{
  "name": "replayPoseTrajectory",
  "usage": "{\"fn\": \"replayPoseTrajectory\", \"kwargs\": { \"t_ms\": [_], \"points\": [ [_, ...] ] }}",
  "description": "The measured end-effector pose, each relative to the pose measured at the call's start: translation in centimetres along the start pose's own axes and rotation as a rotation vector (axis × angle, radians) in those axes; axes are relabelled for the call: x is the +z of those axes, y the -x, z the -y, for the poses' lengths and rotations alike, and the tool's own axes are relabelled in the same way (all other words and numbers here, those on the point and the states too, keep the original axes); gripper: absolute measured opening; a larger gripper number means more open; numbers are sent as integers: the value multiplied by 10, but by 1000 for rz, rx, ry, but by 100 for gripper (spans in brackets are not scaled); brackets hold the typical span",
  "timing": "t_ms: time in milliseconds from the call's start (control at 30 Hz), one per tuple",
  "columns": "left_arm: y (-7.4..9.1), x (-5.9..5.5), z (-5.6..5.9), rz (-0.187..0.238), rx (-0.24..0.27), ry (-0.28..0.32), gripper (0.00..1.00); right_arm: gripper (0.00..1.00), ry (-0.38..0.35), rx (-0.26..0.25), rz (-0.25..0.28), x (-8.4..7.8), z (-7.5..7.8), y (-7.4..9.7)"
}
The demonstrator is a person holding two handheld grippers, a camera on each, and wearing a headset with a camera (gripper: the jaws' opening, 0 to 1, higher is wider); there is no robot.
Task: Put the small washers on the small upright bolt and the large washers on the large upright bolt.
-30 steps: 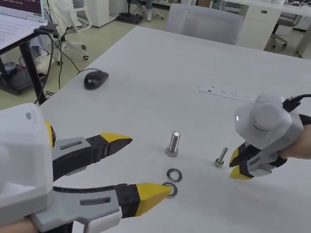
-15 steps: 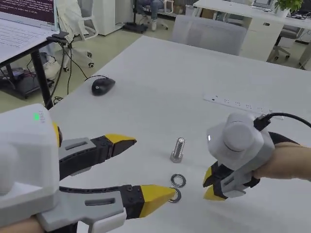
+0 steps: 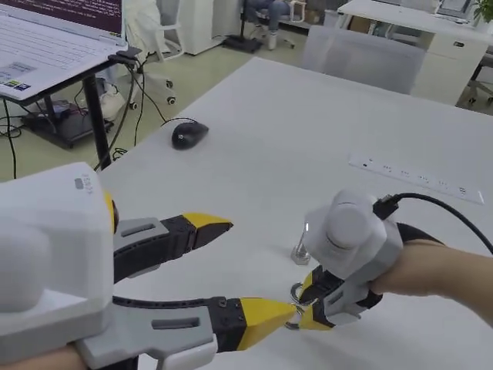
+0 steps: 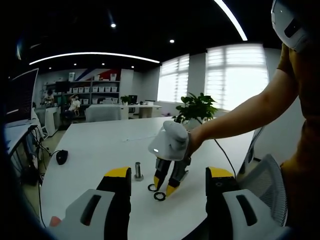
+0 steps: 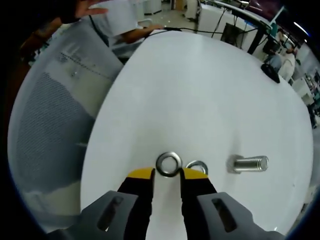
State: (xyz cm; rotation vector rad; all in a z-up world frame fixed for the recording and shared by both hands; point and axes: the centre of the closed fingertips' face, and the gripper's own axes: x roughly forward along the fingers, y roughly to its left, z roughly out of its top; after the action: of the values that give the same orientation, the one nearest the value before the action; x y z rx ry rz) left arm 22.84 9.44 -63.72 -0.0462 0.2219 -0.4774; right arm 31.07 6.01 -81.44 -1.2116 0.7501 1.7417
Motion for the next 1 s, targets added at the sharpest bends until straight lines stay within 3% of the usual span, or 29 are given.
{"fn": "replayPoseTrajectory", "kwargs": {
  "t_ms": [533,733,1000],
  "points": [
    [0,-3,-3,3,9,14,59,26,4,5,-10,-1,1,-12],
    [1,-4,-6,3,14,15,59,27,67,-3,-34,0,-2,-14],
    [1,-4,-9,9,17,17,59,26,47,9,-35,-1,-3,-14]
  ]
}}
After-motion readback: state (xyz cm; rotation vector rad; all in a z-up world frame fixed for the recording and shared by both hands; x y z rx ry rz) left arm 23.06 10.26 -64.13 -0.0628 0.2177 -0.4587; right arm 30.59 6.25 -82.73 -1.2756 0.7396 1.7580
